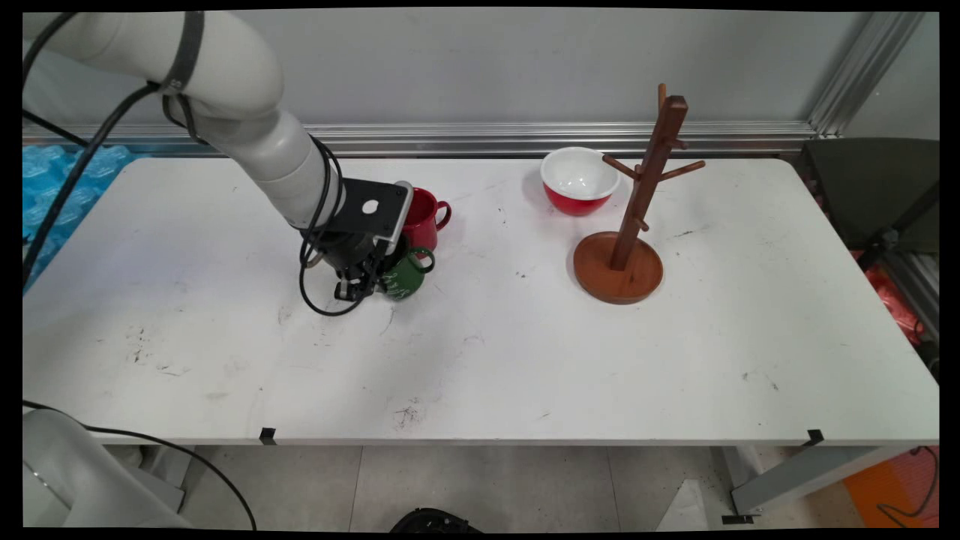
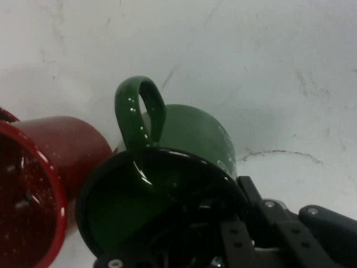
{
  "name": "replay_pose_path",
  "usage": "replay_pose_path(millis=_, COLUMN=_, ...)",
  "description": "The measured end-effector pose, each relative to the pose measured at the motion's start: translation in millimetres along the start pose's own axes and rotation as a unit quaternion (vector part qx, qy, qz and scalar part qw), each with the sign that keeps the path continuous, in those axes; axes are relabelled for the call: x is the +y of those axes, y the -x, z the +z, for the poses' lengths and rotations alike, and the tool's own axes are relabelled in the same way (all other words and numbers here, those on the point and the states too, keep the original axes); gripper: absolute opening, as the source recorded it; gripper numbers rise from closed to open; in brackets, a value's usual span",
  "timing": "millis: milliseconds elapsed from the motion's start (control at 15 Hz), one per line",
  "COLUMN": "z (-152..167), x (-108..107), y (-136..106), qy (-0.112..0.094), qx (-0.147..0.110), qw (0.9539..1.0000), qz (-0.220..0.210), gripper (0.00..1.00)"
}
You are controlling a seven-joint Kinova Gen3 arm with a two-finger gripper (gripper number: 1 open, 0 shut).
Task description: Place the picked object on the table
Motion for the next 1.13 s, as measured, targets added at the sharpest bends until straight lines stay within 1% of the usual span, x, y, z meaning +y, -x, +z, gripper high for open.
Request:
replay_pose_path(millis=600, z=8.8, x=9.2, y=-13.3, qy=-0.006, qx=-0.007, qw=0.9999, qz=-0.011, gripper=0.0)
replay_pose_path(millis=667, z=9.5, x=9.7, y=-14.6, qy=-0.006, qx=-0.006, qw=0.9999, qz=-0.012, gripper=1.0)
replay_pose_path(millis=1133, z=11.5, x=8.4, y=-21.9, qy=-0.019, qx=-0.002, qw=0.9997, qz=-0.016, gripper=1.0)
